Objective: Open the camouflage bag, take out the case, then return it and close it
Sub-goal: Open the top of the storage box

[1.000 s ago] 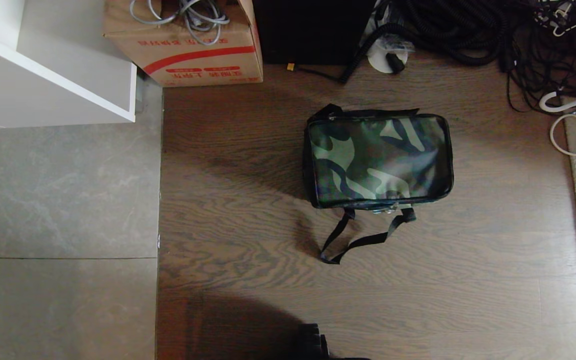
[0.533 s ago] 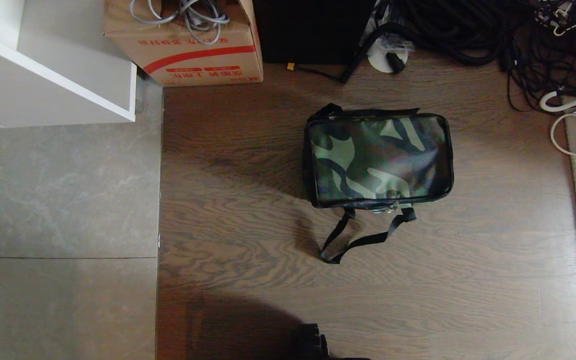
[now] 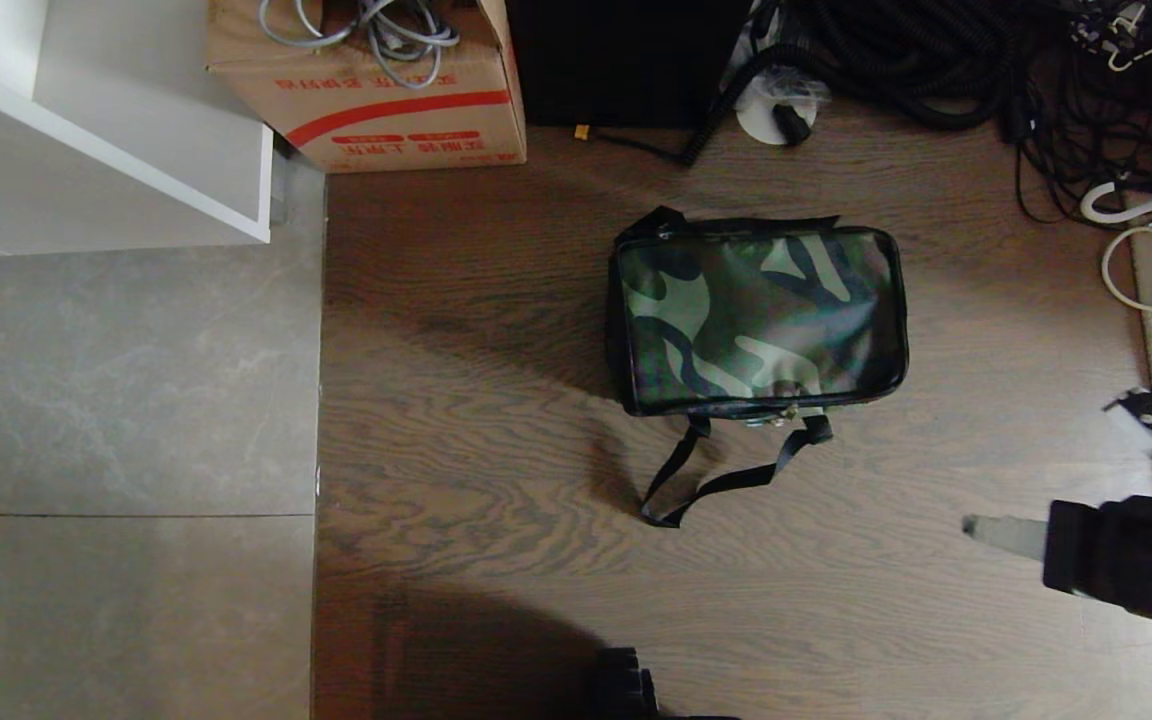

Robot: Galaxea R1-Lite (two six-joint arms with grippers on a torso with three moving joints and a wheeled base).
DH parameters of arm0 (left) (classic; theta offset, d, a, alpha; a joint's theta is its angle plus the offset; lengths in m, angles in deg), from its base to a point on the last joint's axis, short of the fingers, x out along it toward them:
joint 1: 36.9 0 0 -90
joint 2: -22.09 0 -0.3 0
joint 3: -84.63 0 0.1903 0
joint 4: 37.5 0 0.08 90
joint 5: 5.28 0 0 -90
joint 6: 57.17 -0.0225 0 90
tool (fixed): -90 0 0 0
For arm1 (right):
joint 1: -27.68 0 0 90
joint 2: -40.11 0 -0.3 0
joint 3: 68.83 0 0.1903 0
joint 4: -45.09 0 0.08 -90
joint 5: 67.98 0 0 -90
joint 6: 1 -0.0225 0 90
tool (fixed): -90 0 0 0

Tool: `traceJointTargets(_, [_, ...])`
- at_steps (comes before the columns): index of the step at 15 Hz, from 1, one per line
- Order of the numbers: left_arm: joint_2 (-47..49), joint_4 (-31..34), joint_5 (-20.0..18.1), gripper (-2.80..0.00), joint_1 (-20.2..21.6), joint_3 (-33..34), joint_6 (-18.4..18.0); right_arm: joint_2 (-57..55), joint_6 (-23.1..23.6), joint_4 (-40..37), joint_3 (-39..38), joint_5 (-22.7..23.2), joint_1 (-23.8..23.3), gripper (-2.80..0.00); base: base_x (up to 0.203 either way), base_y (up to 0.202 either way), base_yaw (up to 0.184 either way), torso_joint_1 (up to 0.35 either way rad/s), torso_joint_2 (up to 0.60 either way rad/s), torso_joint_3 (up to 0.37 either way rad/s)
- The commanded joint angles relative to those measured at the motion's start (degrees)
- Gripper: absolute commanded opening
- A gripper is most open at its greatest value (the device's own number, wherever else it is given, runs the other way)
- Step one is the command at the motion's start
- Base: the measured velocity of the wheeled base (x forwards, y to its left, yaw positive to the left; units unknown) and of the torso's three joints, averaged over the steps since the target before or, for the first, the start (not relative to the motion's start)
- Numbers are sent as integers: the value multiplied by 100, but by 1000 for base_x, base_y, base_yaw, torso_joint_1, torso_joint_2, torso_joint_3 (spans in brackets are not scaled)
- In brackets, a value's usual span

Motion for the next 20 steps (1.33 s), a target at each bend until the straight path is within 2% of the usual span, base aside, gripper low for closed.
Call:
traceJointTargets(1, [0,-3,4,-280,1,53,3,-1880,-41,1364,129,76,93,-280,0,0,0,0,0,0])
traceJointTargets(3, [0,-3,4,-280,1,50,3,-2560,-60,2174,285,126,132,-280,0,0,0,0,0,0])
traceJointTargets(5, [0,-3,4,-280,1,53,3,-3085,2,2804,413,156,321,0,0,0,0,0,0,0])
traceJointTargets(8, [0,-3,4,-280,1,49,3,-3613,264,3636,562,177,572,0,0,0,0,0,0,0])
traceJointTargets(11, [0,-3,4,-280,1,45,3,-3791,1140,4218,770,215,644,0,0,0,0,0,0,0])
traceJointTargets(13, [0,-3,4,-280,1,53,3,-3954,1686,4414,737,664,646,0,0,0,0,0,0,0])
traceJointTargets(15, [0,-3,4,-280,1,53,3,-4144,2210,4565,703,830,638,0,0,0,0,0,0,0])
traceJointTargets(16, [0,-3,4,-280,1,53,3,-4258,2371,4553,696,840,634,0,0,0,0,0,0,0])
traceJointTargets(20, [0,-3,4,-280,1,44,3,-4730,2534,4908,802,799,596,0,0,0,0,0,0,0])
